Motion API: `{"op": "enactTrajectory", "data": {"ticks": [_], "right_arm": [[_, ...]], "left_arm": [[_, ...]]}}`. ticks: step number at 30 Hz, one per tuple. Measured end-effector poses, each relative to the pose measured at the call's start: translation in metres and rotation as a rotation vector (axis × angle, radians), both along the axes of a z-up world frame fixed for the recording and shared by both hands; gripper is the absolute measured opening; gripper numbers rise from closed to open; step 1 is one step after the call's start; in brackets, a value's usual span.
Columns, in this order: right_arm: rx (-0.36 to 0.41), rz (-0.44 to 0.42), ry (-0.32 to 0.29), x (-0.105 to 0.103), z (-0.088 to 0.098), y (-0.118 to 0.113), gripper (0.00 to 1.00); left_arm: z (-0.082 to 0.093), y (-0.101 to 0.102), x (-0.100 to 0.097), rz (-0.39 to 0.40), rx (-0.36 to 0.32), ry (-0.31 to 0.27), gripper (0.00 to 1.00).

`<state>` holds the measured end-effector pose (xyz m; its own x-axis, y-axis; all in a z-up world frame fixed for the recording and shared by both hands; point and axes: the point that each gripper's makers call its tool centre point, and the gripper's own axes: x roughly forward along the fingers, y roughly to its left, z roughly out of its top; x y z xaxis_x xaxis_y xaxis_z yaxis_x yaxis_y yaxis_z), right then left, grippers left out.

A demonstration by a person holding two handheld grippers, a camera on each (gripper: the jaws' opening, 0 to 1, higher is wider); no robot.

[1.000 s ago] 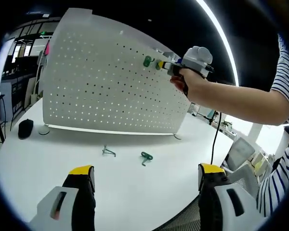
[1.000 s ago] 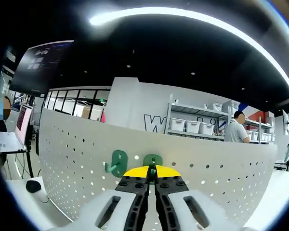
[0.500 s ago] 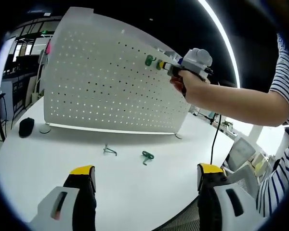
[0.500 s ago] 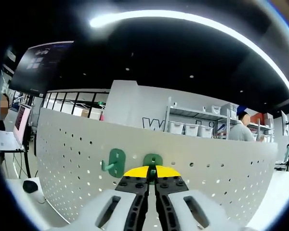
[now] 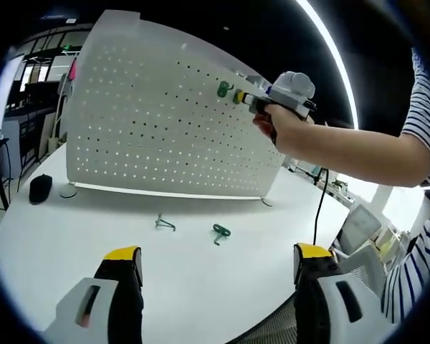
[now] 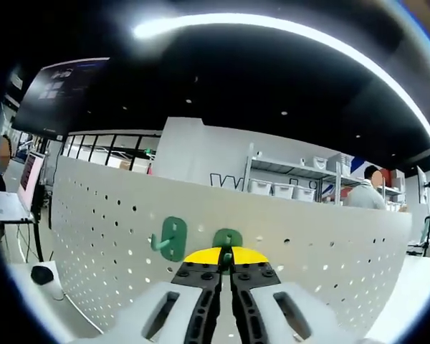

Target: Insert the hook assembly into the mounting plate slot until the hook locks in place.

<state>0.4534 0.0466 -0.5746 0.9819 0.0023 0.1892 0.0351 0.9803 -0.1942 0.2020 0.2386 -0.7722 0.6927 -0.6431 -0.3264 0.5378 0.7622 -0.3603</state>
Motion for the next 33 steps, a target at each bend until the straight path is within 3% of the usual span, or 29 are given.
{"op": "enactTrajectory", "data": {"ticks": [5, 17, 20, 26, 33], "right_arm": [[-0.057, -0.019, 0.025, -0.001, 0.000, 0.000, 0.01], [-0.014, -0.006, 0.053, -0.002, 0.006, -0.001, 0.14], [0.017, 0.007, 0.028, -0.007, 0.017, -0.002, 0.15], [0.006, 0.041, 0.003, -0.019, 0.035, 0.001, 0.16], [-0.013, 0.077, 0.029, -0.034, 0.033, 0.002, 0.16]], "left_arm": [[0.000, 0.000, 0.000, 0.000, 0.004, -0.003, 0.89], [0.003, 0.002, 0.001, 0.009, 0.009, -0.020, 0.88], [0.003, 0.002, 0.001, 0.011, 0.011, -0.021, 0.89], [0.004, 0.001, 0.000, 0.006, 0.018, -0.028, 0.89], [0.004, 0.000, -0.001, -0.004, 0.031, -0.037, 0.89]]}}
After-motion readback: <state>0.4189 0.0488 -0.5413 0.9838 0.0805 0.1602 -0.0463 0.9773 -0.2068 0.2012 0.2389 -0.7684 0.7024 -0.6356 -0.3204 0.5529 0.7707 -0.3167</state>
